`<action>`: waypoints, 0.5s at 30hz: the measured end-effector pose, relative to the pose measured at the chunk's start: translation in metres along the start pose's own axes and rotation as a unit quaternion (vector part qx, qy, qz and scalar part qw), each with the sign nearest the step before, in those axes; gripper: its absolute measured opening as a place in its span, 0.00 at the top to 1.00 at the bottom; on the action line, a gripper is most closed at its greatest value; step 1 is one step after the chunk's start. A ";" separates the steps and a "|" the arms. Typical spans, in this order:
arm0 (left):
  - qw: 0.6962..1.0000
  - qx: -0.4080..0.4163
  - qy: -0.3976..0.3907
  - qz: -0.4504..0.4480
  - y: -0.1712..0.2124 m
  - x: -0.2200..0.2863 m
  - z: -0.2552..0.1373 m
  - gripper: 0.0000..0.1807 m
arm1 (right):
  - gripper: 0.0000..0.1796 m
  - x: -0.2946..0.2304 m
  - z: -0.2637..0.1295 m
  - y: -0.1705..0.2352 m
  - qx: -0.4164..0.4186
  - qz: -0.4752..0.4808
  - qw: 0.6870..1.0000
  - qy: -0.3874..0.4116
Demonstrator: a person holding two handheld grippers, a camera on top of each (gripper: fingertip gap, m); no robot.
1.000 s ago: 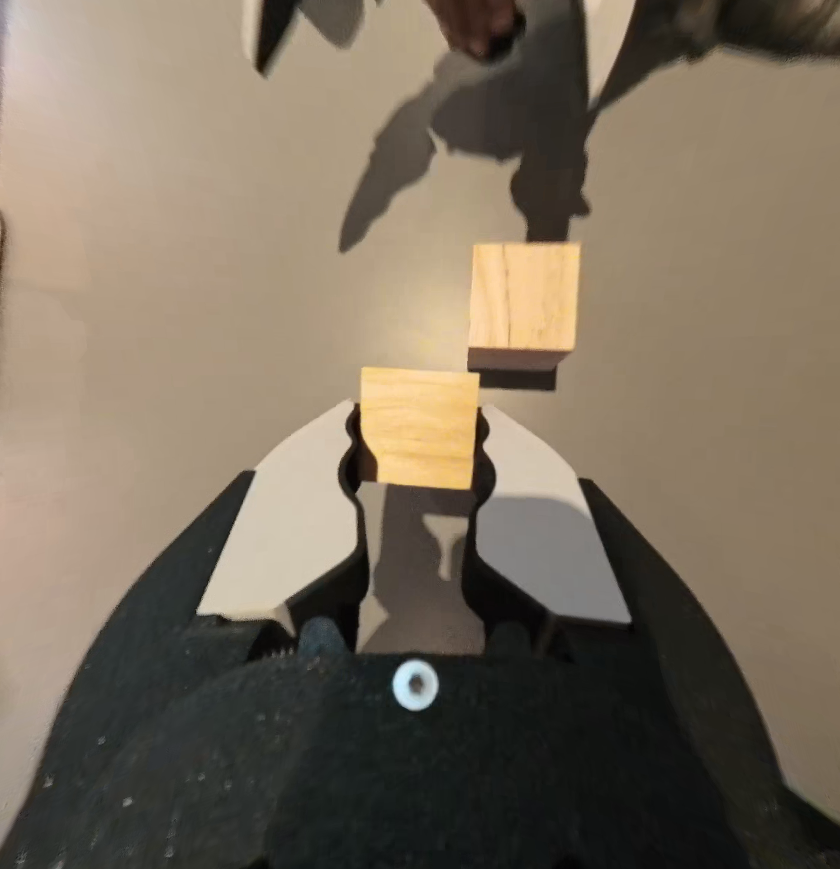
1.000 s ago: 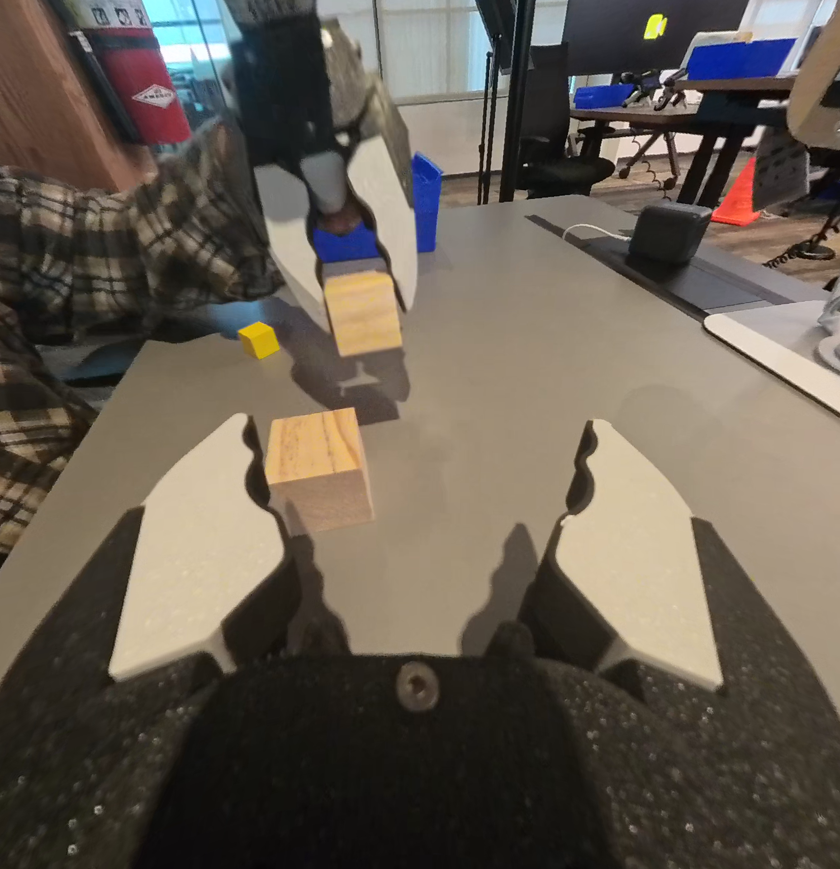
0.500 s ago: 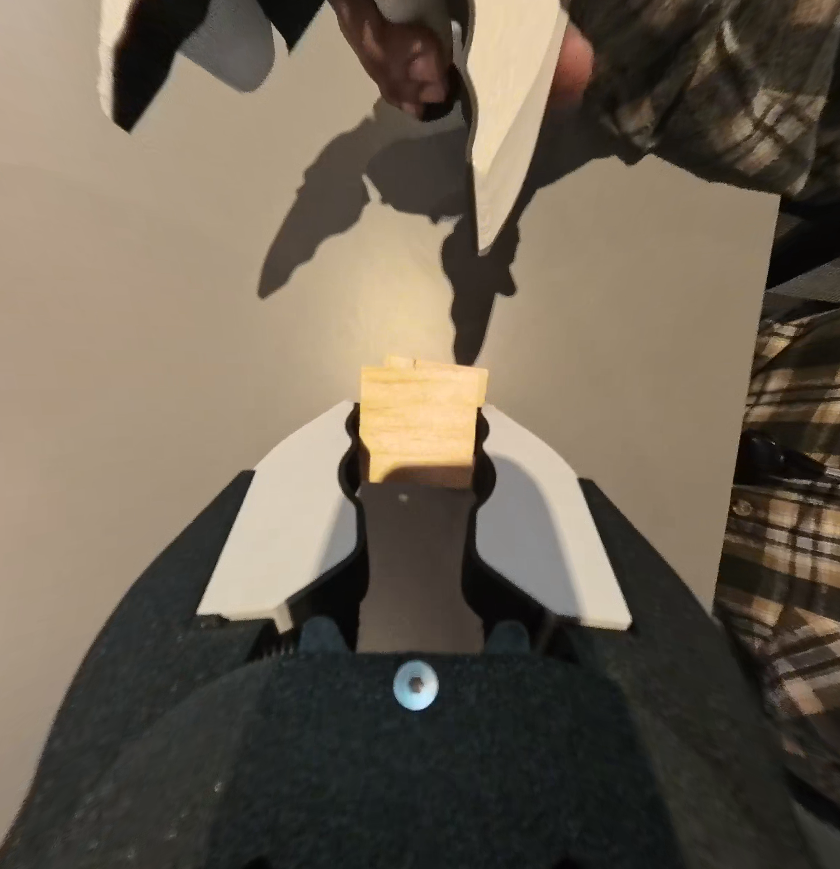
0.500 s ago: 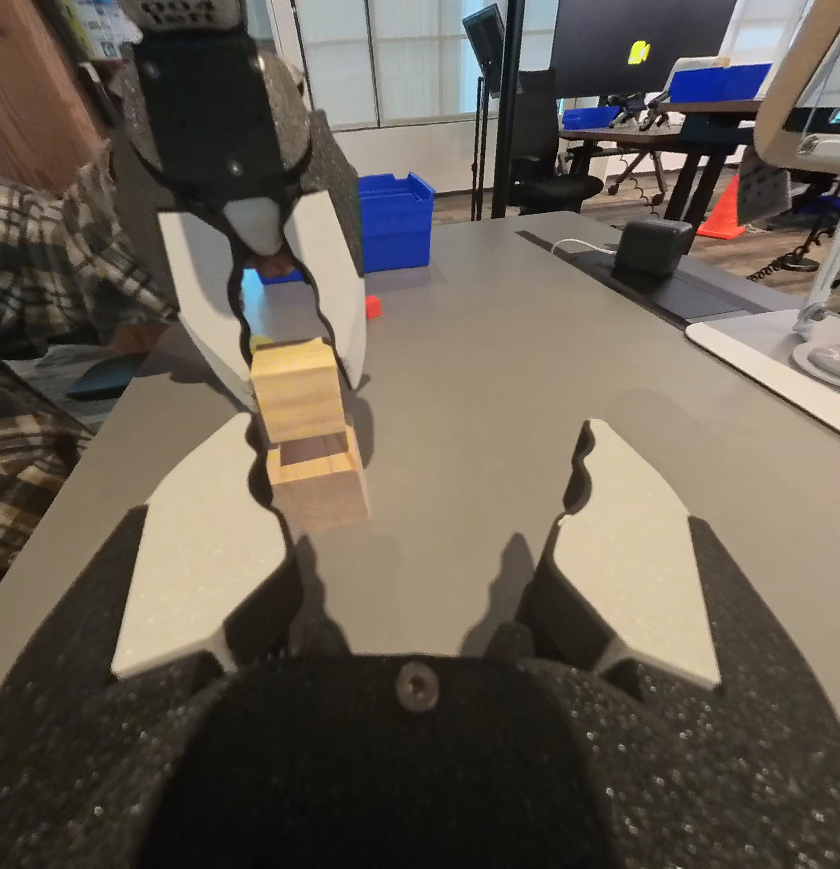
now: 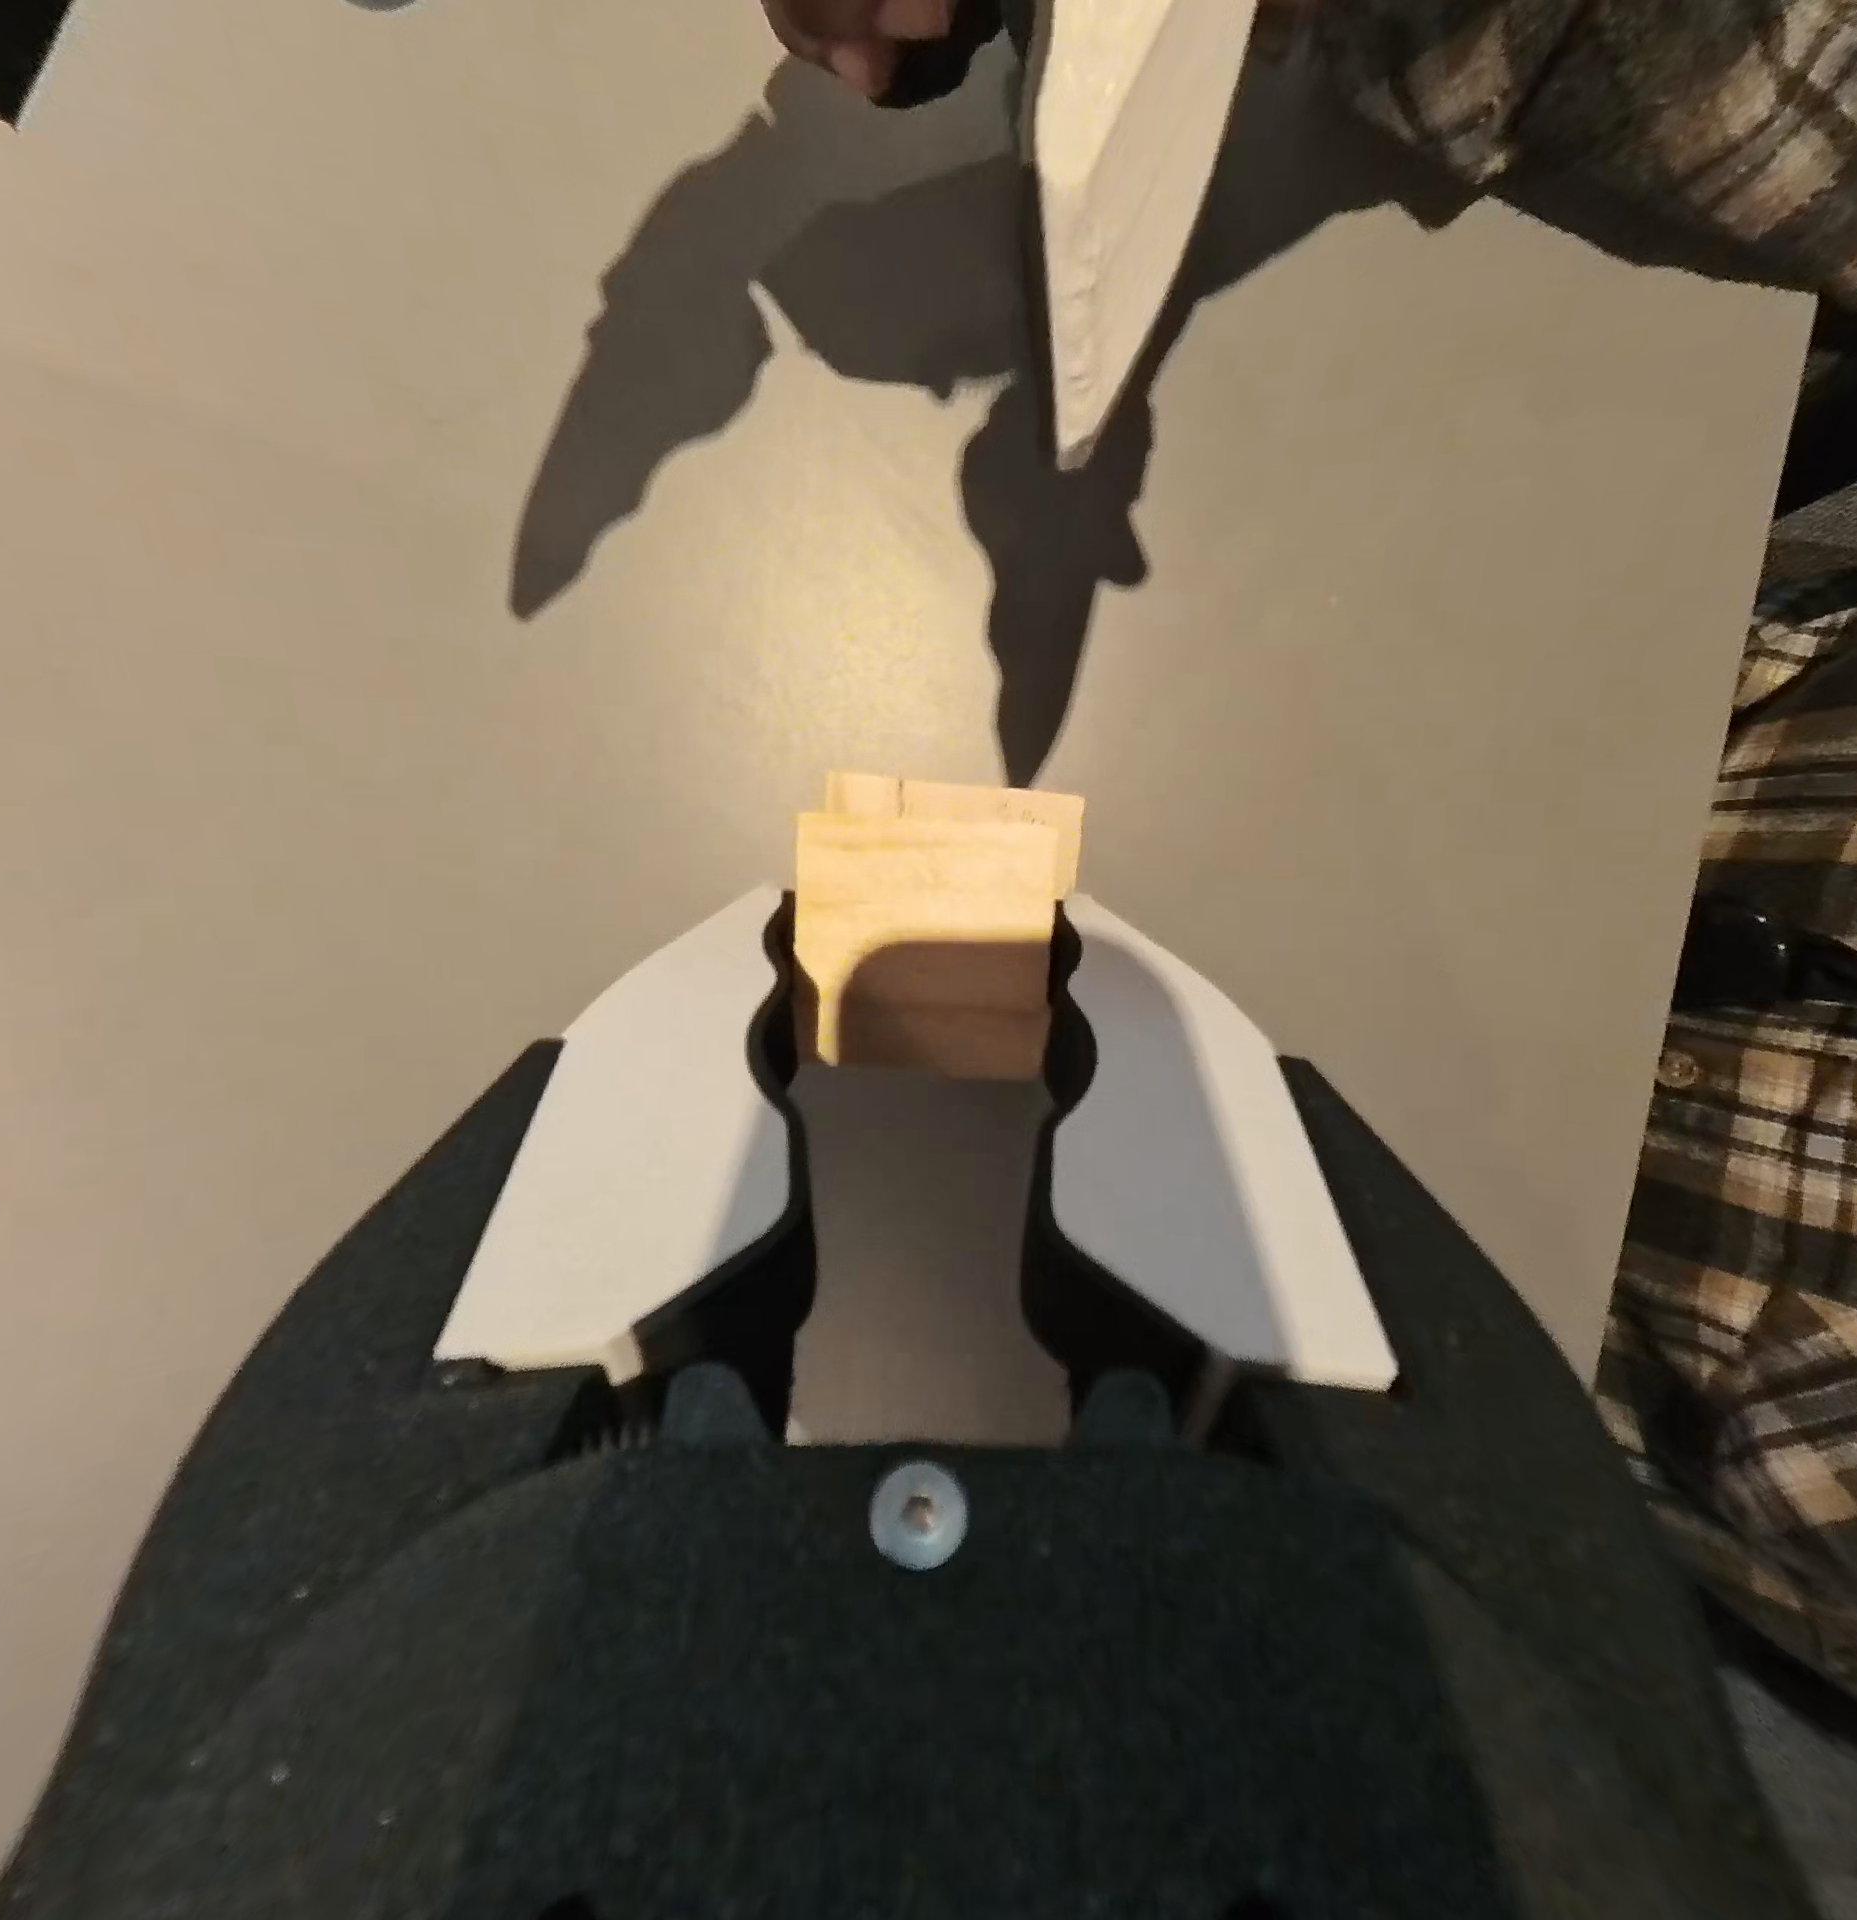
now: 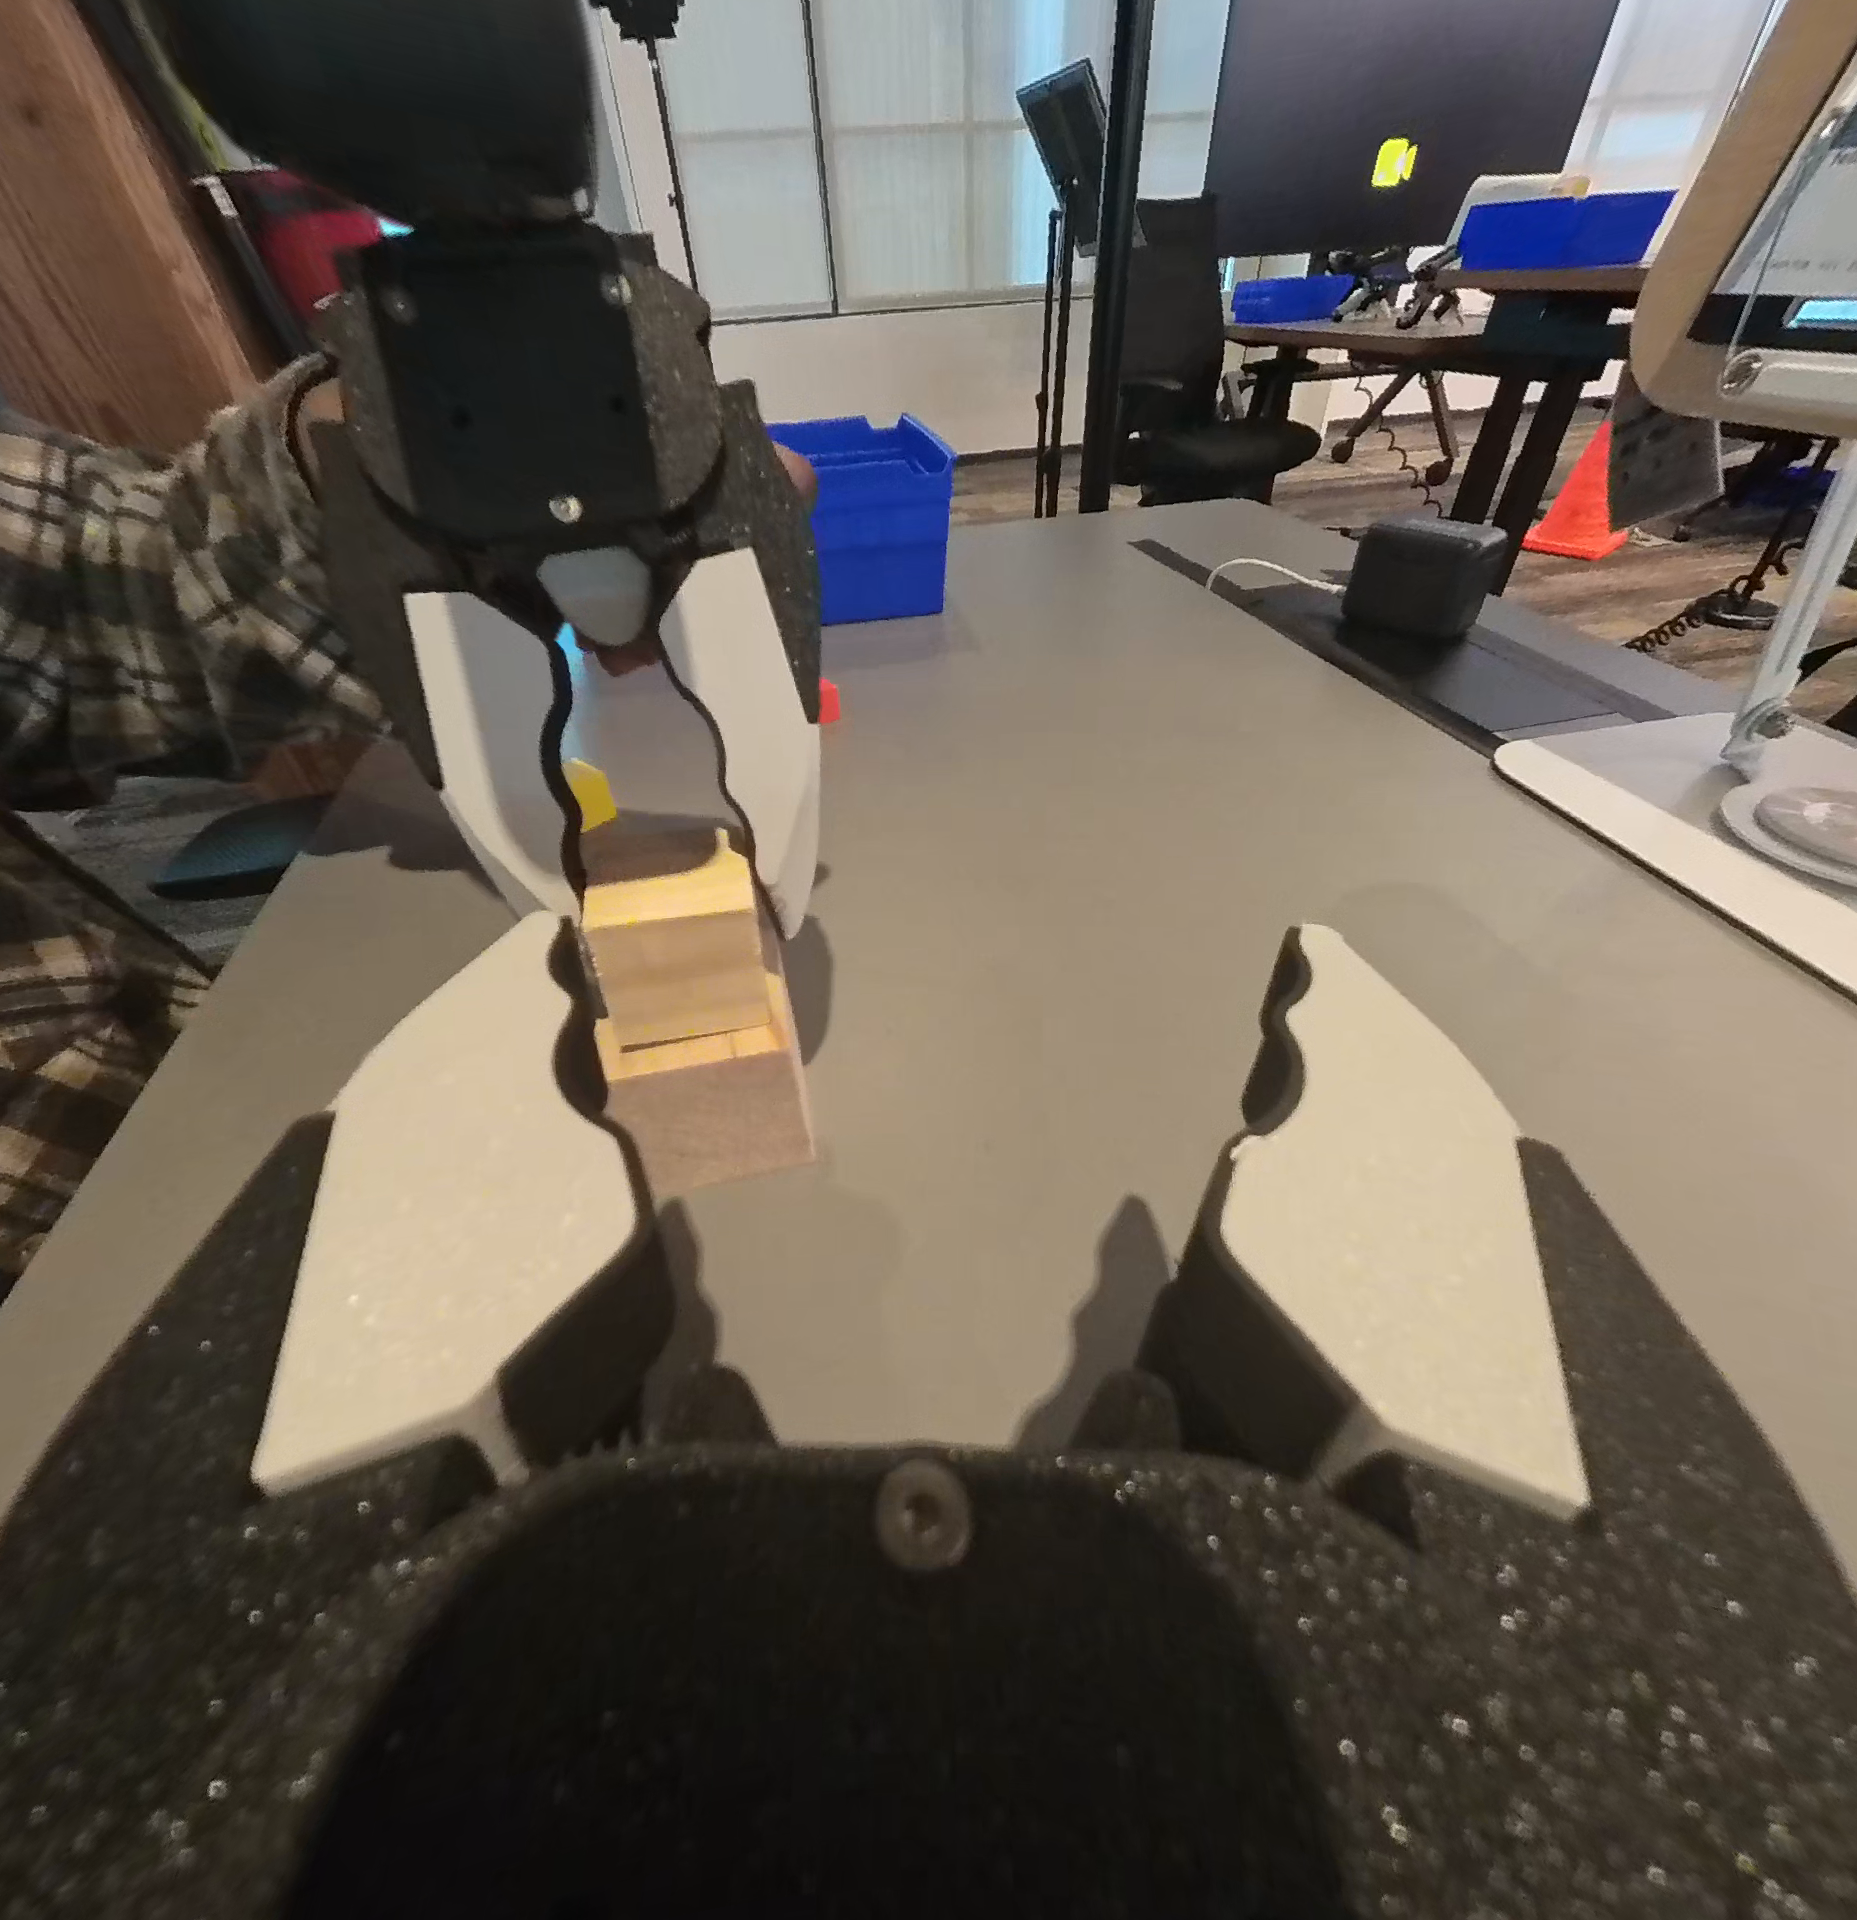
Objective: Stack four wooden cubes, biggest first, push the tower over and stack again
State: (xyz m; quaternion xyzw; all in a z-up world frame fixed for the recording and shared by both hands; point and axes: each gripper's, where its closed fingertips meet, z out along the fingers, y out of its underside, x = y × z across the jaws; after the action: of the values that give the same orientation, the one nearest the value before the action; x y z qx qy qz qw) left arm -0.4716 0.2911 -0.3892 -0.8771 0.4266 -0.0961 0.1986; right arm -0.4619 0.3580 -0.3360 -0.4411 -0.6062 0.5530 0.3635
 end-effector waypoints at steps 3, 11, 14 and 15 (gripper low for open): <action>1.000 -0.001 0.000 0.008 0.001 0.001 0.000 0.75 | 0.33 0.000 0.000 0.001 -0.002 0.001 1.000 0.000; 1.000 -0.003 -0.013 0.017 0.001 0.001 0.000 0.75 | 0.34 0.001 0.001 0.003 -0.004 0.004 1.000 0.000; 1.000 -0.004 -0.018 0.020 0.001 0.002 0.000 0.75 | 0.34 0.001 0.001 0.004 -0.005 0.005 1.000 0.000; 1.000 -0.005 -0.020 0.020 0.001 0.002 0.000 0.75 | 0.34 0.002 0.001 0.004 -0.005 0.005 1.000 0.000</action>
State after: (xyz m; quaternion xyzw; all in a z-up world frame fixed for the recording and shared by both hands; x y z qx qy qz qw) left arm -0.4714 0.2891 -0.3897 -0.8710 0.4406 -0.0729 0.2048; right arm -0.4628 0.3591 -0.3400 -0.4461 -0.6066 0.5519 0.3583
